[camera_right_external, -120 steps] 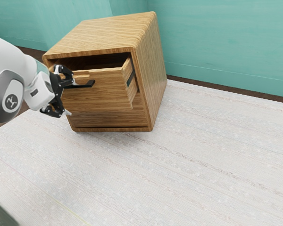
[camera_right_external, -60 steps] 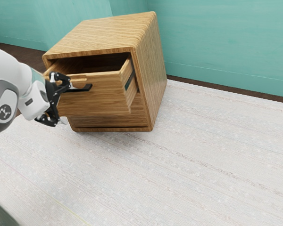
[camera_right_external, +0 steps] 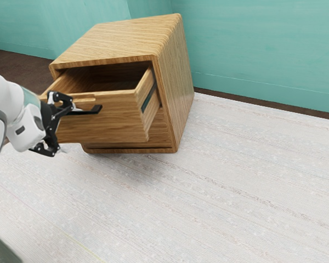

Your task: Pull the drawer handle with one arm to open the drawer

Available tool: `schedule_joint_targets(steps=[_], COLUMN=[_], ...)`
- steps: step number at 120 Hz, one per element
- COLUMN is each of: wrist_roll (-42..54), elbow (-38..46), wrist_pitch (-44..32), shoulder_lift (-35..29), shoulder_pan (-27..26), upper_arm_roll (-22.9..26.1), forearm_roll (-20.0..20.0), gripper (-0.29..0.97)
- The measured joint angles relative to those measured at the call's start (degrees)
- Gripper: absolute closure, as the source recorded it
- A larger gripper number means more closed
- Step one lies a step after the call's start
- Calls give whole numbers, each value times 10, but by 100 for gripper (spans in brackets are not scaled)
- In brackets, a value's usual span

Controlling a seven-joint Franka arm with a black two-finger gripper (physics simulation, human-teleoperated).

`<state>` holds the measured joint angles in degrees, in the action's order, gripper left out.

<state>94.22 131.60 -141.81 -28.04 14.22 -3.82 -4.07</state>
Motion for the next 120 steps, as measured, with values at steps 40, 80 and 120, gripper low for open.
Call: schedule_joint_targets(steps=[40, 80, 120], wrist_roll=[0, 0, 0], elbow=[13, 9, -12], wrist_pitch=[0, 1, 4], shoulder_lift=[-15, -19, -20], shoulder_pan=[1, 1, 0], upper_arm_roll=[0, 2, 3], forearm_roll=[-1, 17, 17], gripper=[-2, 8, 18])
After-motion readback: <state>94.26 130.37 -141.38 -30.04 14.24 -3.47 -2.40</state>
